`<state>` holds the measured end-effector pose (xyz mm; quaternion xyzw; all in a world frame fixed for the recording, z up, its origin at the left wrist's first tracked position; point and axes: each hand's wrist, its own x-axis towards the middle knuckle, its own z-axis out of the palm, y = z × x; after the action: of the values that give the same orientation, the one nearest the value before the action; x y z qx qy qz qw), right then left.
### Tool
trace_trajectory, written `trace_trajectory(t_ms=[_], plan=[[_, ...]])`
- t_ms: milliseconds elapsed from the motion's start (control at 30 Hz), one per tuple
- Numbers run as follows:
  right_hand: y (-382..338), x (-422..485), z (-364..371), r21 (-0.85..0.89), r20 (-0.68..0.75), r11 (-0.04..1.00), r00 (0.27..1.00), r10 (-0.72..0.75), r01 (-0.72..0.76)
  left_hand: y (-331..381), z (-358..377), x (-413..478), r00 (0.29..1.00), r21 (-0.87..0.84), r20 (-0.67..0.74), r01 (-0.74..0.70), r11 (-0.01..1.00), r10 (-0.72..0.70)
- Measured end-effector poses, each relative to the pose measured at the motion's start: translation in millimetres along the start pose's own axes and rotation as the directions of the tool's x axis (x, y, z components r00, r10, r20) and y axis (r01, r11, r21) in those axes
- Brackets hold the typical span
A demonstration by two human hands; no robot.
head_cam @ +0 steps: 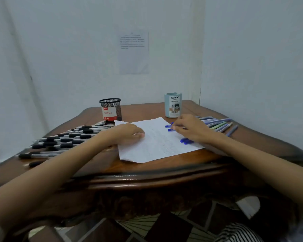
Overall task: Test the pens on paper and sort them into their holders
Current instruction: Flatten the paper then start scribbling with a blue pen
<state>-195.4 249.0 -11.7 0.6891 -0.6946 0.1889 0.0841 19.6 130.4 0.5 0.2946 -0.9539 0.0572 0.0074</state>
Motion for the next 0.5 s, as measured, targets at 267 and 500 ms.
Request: trace_trajectory(t_ms=[267, 500], plan=[[-81.6, -3.8, 16.6, 0.034, 0.266, 0.999, 0.964, -0.016, 0.007, -31.0, 5.6, -31.9, 0.953, -0.049, -0.27, 0.13, 0.99, -0.138], [-59.9, 10.4, 3.7, 0.189, 0.575, 0.978, 0.796, -0.187, 0.093, -69.5, 23.4, -57.3, 0.939, -0.194, -0.323, 0.058, 0.979, -0.119]])
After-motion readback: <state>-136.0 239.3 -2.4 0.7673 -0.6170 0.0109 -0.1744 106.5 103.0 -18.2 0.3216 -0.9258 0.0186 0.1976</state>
